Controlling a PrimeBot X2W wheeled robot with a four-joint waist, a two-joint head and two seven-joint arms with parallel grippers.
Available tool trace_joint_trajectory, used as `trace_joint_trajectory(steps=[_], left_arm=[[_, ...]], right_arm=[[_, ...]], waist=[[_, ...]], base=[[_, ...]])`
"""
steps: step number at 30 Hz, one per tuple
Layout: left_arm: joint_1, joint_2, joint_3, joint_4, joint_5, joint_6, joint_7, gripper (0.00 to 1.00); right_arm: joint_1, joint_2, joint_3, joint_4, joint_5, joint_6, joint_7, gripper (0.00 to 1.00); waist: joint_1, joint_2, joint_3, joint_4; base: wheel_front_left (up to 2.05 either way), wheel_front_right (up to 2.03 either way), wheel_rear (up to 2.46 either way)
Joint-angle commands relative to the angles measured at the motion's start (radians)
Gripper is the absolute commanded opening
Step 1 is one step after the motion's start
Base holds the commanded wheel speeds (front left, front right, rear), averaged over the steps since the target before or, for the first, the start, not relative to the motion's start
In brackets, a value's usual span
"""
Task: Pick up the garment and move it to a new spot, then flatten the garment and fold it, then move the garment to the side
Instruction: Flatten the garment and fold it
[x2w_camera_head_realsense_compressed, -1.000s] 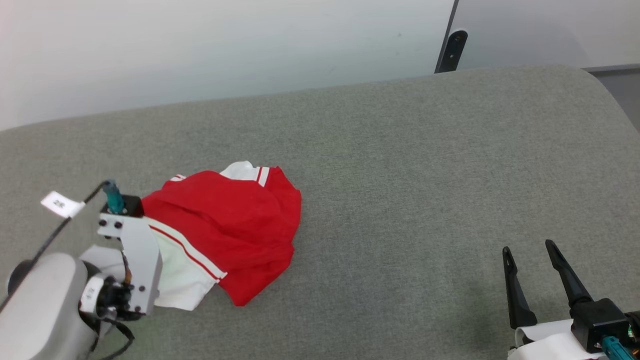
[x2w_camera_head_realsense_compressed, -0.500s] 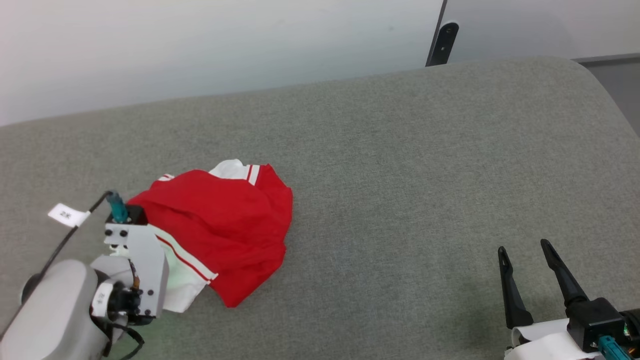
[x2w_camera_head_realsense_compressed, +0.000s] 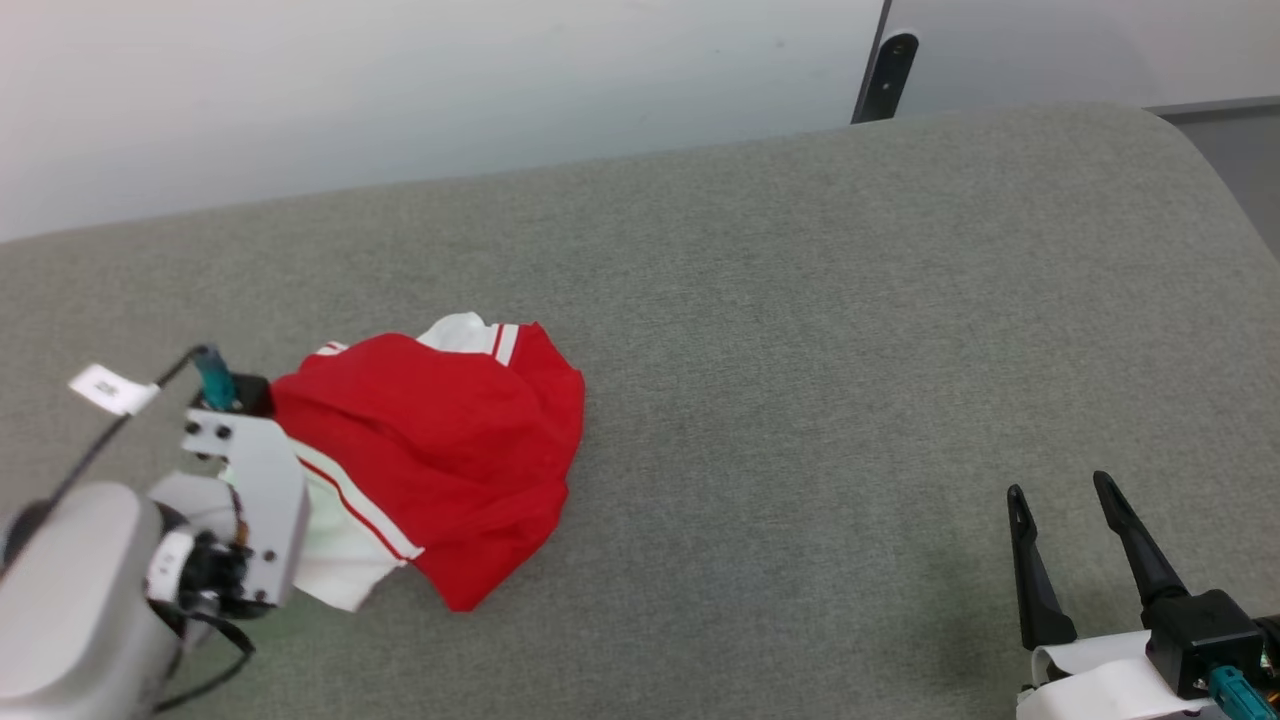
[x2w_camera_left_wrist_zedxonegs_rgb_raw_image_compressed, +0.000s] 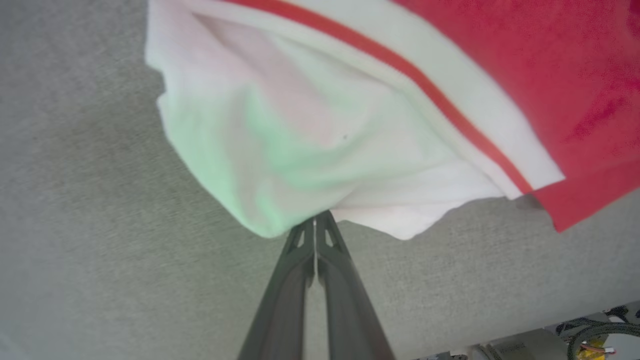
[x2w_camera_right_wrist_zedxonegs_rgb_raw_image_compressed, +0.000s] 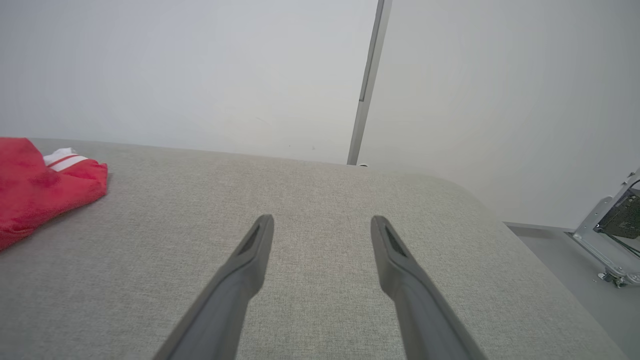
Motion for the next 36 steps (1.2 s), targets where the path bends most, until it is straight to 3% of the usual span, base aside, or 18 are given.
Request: trace_joint_trajectory(steps=[1,8,15,25,28,36], left_arm=[[-0.011,0.021,-0.002,-0.018,0.01,-0.008,0.011,0.0],[0.004,0.097,0.011,-0.115,0.016,0.025,0.096,0.0],[0.089,0.159,0.022,-0.195,0.016,0.085,0.168,0.0],[0.21,0.104,0.02,-0.12,-0.025,0.144,0.152,0.0],[0.259,0.063,0.02,-0.093,-0.058,0.163,0.151,0.0],[0.339,-0.002,0.008,-0.081,-0.119,0.216,0.23,0.0]], right_arm=[[0.003,0.001,-0.005,-0.003,0.005,-0.001,-0.001,1.0],[0.01,0.001,-0.008,-0.006,0.006,-0.001,-0.001,1.0],[0.0,0.001,-0.008,-0.007,0.004,-0.001,-0.001,1.0],[-0.018,0.001,0.01,0.0,0.0,-0.001,-0.001,1.0],[-0.016,0.001,0.004,-0.002,0.001,-0.001,-0.001,1.0],[-0.018,0.001,0.0,-0.004,0.009,-0.001,-0.001,1.0]], waist=[[0.0,0.0,-0.002,0.007],[0.0,0.0,-0.008,0.027],[0.0,0.0,0.003,0.037],[0.0,0.0,0.014,0.02],[0.0,0.0,0.018,0.012],[0.0,0.0,0.024,0.011]], base=[[0.0,0.0,0.0],[0.0,0.0,0.0],[0.0,0.0,0.0],[0.0,0.0,0.0],[0.0,0.0,0.0],[0.0,0.0,0.0]])
